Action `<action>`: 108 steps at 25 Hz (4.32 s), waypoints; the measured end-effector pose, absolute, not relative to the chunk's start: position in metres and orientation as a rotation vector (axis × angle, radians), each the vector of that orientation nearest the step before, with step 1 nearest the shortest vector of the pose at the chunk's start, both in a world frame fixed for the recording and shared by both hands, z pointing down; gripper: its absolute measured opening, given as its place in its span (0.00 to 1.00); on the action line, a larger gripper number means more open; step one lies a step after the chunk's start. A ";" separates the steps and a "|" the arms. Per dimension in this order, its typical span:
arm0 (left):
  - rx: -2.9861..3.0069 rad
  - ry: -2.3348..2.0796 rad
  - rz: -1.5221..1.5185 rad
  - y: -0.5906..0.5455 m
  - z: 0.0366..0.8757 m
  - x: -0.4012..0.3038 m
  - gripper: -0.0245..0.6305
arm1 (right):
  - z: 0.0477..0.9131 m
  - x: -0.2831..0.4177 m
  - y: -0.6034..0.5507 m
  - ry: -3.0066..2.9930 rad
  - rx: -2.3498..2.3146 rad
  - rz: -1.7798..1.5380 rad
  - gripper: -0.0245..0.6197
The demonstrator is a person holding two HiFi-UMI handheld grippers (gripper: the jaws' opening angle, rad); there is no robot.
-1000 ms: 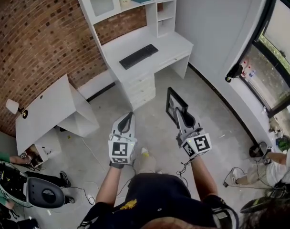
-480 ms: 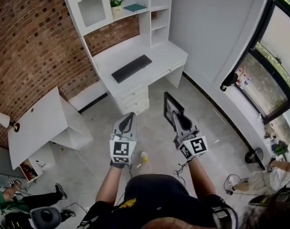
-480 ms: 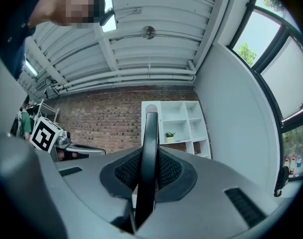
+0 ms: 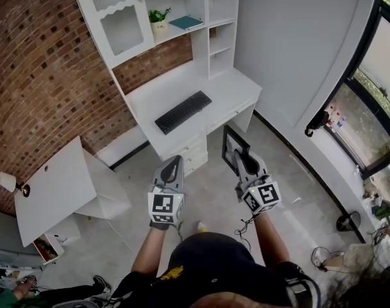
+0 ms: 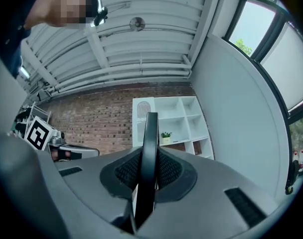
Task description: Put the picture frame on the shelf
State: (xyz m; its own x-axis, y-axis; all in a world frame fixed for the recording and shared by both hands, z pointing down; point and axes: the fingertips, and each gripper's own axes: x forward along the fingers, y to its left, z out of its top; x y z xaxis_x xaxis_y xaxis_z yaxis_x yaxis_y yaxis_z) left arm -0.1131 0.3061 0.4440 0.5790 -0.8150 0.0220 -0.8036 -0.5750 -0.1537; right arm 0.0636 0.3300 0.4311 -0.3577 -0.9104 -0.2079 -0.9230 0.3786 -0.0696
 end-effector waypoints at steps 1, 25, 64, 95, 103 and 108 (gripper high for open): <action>-2.678 1.379 -0.134 0.295 0.444 -0.115 0.07 | 0.430 0.062 0.319 2.424 -1.639 0.091 0.10; -2.668 1.469 -0.102 -0.022 0.452 -0.068 0.07 | 0.405 0.101 0.006 2.465 -1.509 0.123 0.10; -2.474 1.770 -0.083 -0.289 0.420 -0.078 0.07 | 0.373 0.107 -0.306 2.591 -1.236 0.104 0.10; -2.475 1.730 -0.074 -0.302 0.410 -0.093 0.07 | 0.278 0.025 -0.421 2.558 -0.960 0.123 0.10; -2.465 1.742 -0.083 -0.304 0.411 -0.098 0.07 | 0.266 0.015 -0.454 2.558 -0.910 0.068 0.10; -2.443 1.790 -0.082 -0.306 0.414 -0.113 0.07 | 0.268 0.014 -0.478 2.553 -0.912 0.008 0.10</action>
